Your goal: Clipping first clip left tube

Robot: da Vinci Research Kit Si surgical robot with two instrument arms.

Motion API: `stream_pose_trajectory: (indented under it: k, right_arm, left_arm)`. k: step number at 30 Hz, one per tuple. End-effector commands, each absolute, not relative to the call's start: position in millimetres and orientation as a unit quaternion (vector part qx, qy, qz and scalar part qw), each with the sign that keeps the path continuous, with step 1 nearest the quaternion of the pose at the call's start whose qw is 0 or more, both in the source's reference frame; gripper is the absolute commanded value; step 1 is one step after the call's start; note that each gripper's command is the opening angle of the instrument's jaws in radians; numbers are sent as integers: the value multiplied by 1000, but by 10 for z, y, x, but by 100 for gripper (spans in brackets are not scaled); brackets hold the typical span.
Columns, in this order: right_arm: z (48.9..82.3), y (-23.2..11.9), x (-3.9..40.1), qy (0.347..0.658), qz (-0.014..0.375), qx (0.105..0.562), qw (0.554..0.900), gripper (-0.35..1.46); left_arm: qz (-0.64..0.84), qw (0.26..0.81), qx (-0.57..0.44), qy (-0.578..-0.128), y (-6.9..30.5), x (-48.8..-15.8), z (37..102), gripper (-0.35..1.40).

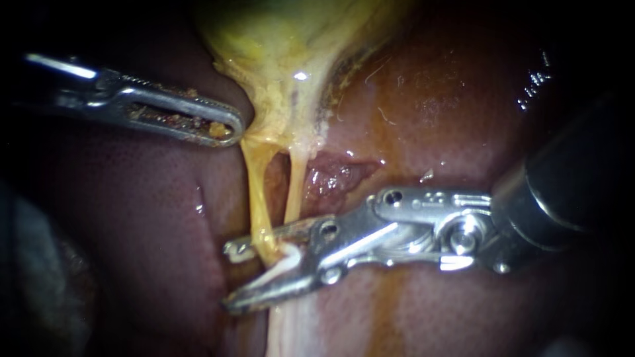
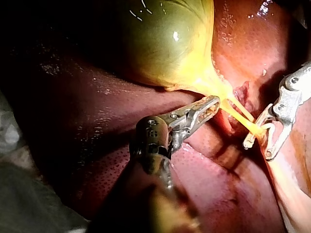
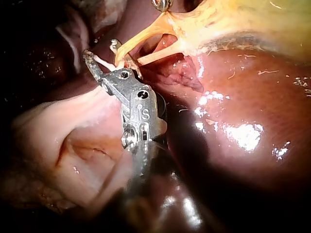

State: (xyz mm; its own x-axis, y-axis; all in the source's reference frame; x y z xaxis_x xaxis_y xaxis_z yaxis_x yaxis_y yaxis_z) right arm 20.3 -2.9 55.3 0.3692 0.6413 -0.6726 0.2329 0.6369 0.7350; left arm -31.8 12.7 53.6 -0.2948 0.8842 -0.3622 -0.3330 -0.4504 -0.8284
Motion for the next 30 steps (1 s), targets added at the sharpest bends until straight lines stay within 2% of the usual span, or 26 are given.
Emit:
stream_pose_trajectory:
  k: [1,9,11,15,30]
  right_arm:
    - [554,-29,202,543,141,402,724,8]
    - [556,-28,197,535,157,411,721,-18]
    - [555,-28,195,524,174,424,718,-35]
    - [553,-26,192,516,189,436,713,-35]
    - [559,-28,191,512,193,440,712,-35]
  left_arm:
    - [737,413,-427,-323,127,-318,536,-35]
    - [737,413,-427,-323,127,-318,536,-35]
    - [737,413,-427,-323,127,-318,536,-35]
    - [737,413,-427,-323,127,-318,536,-35]
    - [737,413,-427,-323,128,-318,537,-35]
